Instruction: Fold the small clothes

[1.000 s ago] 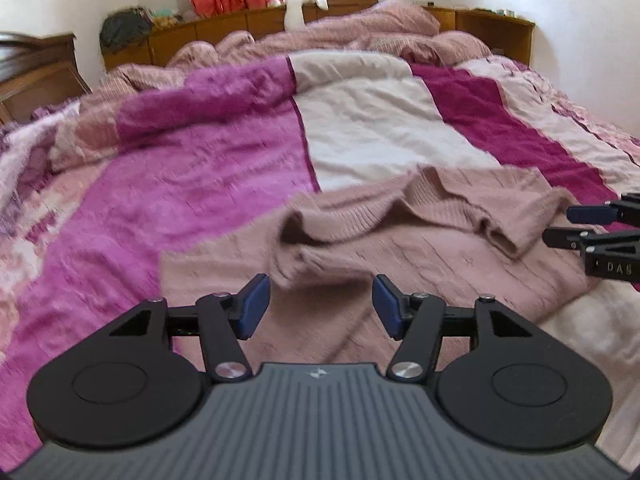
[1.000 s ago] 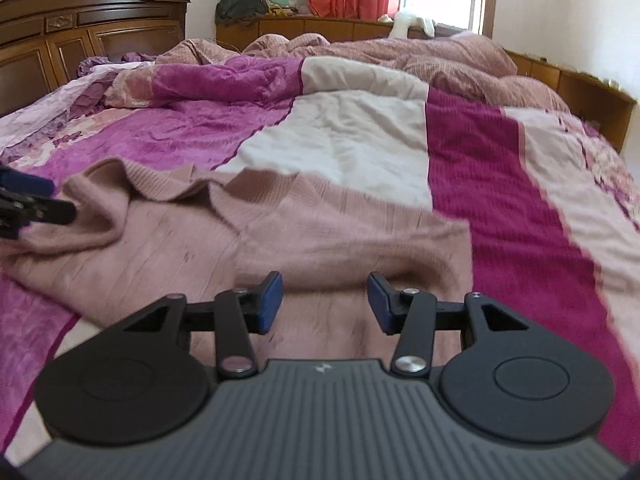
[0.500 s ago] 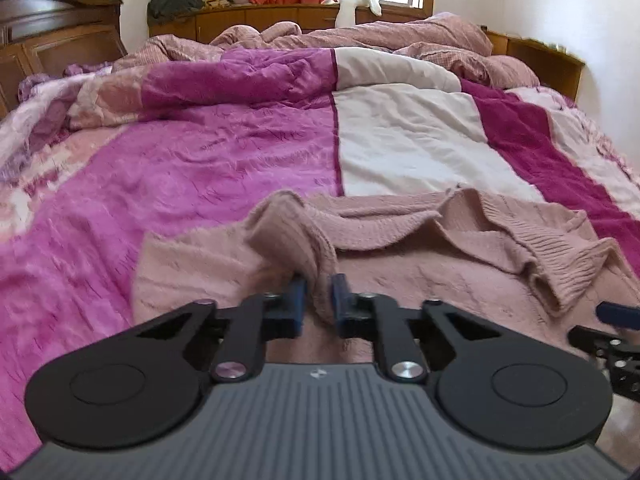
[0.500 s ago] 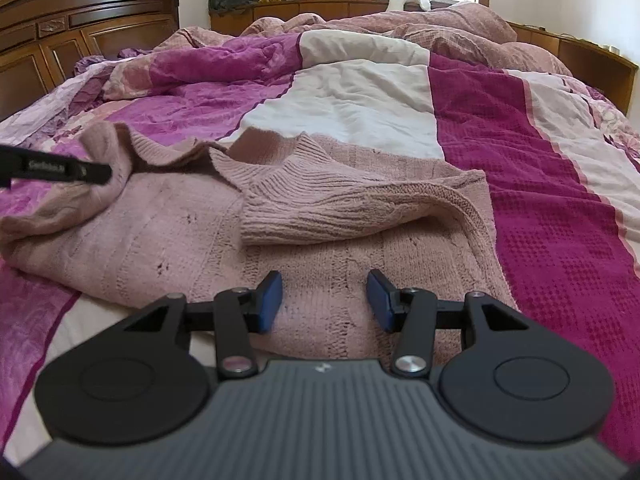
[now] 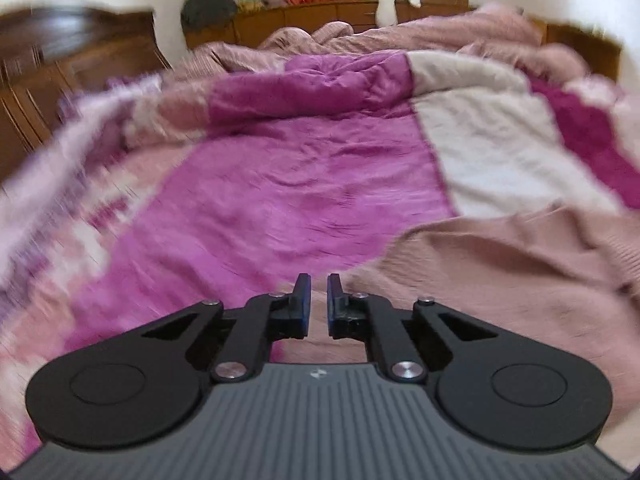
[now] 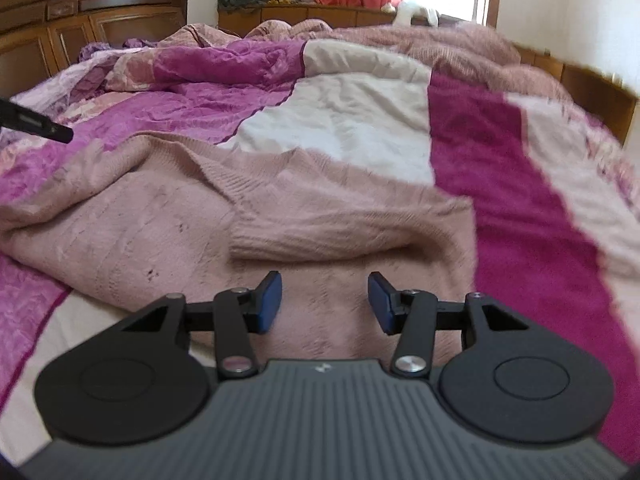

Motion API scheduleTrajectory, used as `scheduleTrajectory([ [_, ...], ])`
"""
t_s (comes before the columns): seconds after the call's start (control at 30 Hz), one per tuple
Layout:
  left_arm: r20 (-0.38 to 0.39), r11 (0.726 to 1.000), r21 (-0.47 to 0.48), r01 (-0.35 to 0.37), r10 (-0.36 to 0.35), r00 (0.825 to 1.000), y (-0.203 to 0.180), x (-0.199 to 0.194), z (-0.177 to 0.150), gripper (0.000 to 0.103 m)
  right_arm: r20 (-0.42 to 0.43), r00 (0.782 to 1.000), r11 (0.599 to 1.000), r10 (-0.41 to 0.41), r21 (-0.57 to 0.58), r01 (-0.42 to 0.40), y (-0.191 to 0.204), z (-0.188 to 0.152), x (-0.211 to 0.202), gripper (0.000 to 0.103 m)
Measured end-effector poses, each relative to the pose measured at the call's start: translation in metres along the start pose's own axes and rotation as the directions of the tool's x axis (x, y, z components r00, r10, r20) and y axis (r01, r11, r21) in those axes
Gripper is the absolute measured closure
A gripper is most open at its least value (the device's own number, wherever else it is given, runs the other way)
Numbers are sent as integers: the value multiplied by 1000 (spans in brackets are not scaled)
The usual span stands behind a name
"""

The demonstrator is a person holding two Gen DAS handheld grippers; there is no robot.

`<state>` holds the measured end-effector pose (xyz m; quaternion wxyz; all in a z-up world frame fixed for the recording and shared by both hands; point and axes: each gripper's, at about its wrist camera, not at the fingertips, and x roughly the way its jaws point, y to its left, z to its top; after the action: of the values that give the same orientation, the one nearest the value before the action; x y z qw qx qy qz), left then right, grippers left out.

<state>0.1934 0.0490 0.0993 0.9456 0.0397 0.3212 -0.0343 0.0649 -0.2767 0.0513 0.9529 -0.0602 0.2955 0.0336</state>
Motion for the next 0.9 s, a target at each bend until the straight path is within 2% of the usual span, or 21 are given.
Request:
scheduleTrajectory([
  [0.03,-9,999,-31,35,-35,999,1,-2,0,84,12,1000,1000,-11,-28,11,-1,3,-3,53],
  [0.1,-22,994,-71,79,-81,996,-1,-7,-4,65,28,999,997,-21,-76,23,-2,7,-6,52],
  [0.17,-15,991,-83,108,-110,994,-8,-9,-6,52,37,999,991,-18,-134,23,-3,10,-7,38],
  [0.2,-13,989,-86,120,-122,992,-13,-9,-8,49,43,999,985,-11,-171,18,-1,12,-7,38],
  [0.3,-38,987,-95,133,-137,990,-29,-4,-13,48,36,999,953,19,-303,-8,6,13,-1,38],
  [0.4,-64,988,-92,125,-131,989,-40,5,-18,48,37,999,891,21,-454,-2,19,11,10,38],
  [0.47,-87,988,-96,118,-126,988,-44,13,-20,48,46,999,850,13,-527,13,24,12,20,38],
  [0.53,-101,987,-110,118,-129,986,-44,22,-21,48,51,998,829,23,-559,9,26,15,28,39],
  [0.57,-106,986,-118,118,-131,986,-44,26,-22,50,47,998,828,37,-561,-5,25,17,32,44],
  [0.6,-106,984,-126,124,-137,985,-42,28,-22,68,44,997,831,59,-555,-25,23,20,33,54],
  [0.63,-100,984,-127,128,-141,985,-41,29,-21,77,33,996,840,84,-540,-53,20,24,35,83],
  [0.67,-89,985,-118,126,-136,987,-39,28,-21,86,14,995,855,103,-512,-81,16,29,36,90],
  [0.7,-72,986,-107,125,-133,988,-36,26,-19,91,13,993,877,119,-470,-99,10,36,37,91],
  [0.8,-39,991,-76,109,-112,993,-24,21,-12,92,55,987,923,154,-363,-123,-8,53,37,91],
  [0.9,-21,997,-47,67,-68,997,-12,22,-3,92,90,989,968,117,-233,-93,-30,69,46,91],
])
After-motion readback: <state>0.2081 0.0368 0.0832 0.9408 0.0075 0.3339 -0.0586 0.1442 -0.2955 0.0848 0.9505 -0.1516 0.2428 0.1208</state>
